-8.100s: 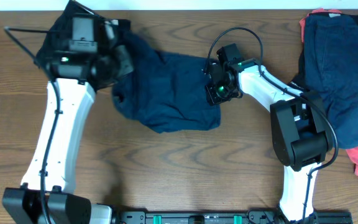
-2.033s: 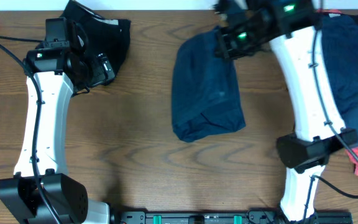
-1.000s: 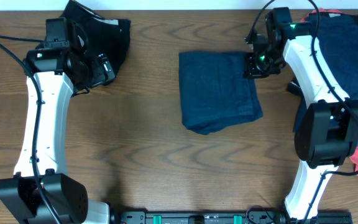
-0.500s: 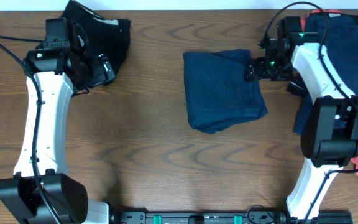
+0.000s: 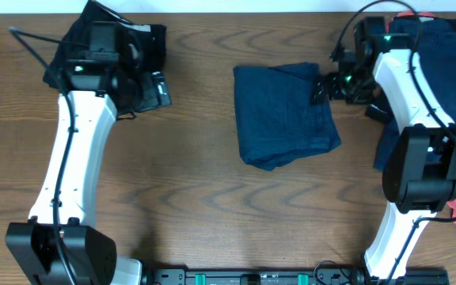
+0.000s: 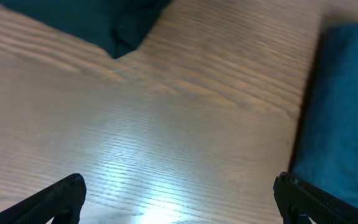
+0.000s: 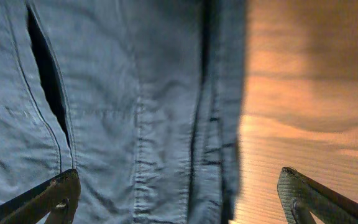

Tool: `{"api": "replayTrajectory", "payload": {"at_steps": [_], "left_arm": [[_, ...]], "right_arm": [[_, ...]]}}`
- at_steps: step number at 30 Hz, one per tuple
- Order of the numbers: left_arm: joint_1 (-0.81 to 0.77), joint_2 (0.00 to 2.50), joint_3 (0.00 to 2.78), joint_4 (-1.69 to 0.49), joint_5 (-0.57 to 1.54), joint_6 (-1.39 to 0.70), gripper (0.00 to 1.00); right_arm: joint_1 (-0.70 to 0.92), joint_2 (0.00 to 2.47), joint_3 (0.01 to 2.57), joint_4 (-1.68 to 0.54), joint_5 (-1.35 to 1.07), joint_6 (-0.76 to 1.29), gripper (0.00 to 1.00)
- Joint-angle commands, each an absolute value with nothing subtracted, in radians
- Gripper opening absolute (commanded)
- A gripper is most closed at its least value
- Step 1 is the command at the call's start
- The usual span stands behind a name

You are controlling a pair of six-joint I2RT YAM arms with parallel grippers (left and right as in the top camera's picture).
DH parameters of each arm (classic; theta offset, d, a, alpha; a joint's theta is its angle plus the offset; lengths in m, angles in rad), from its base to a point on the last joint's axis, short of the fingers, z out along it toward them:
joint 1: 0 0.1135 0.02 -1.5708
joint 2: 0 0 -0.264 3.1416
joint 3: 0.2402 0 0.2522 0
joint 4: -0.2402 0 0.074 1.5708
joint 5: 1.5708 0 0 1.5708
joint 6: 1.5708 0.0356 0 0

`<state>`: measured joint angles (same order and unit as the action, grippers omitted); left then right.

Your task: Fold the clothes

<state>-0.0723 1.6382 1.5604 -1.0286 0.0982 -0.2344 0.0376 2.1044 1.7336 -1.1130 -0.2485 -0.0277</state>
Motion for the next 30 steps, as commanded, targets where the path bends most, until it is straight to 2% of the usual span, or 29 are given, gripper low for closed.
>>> {"api": "replayTrajectory", "payload": {"at_steps": [1, 3, 5, 9, 17, 27, 30], "left_arm": [[-0.081, 1.641, 1.554, -1.031, 0.093, -0.21, 0.98], [-0.081, 1.641, 1.55, -1.031, 0.093, -0.21, 0.98], [-0.081, 1.641, 1.547, -1.032, 0.092, -0.21, 0.98], [-0.081, 1.641, 1.547, -1.031, 0.092, -0.21, 0.98], [-0.081, 1.641, 1.547, -1.024, 0.092, -0.21, 0.98], [-0.081, 1.641, 1.547, -1.024, 0.092, -0.21, 0.98], [-0.081, 1.641, 1.547, -1.024, 0.092, -0.21, 0.98]], "right_arm": [[0.064, 2.094, 1.659, -1.098, -0.293, -0.016, 0.89], [0.073, 2.094, 1.62, -1.076, -0.293, -0.016, 0.73], [0.083, 2.094, 1.583, -1.048, -0.294, -0.014, 0.47], [0.102, 2.094, 1.523, -0.986, -0.307, 0.022, 0.02], [0.228, 2.095, 1.449, -0.922, -0.33, 0.022, 0.01], [0.41, 2.094, 1.5, -0.816, -0.382, 0.101, 0.01], [0.4, 2.085, 1.583, -0.864, -0.419, 0.101, 0.09]]}}
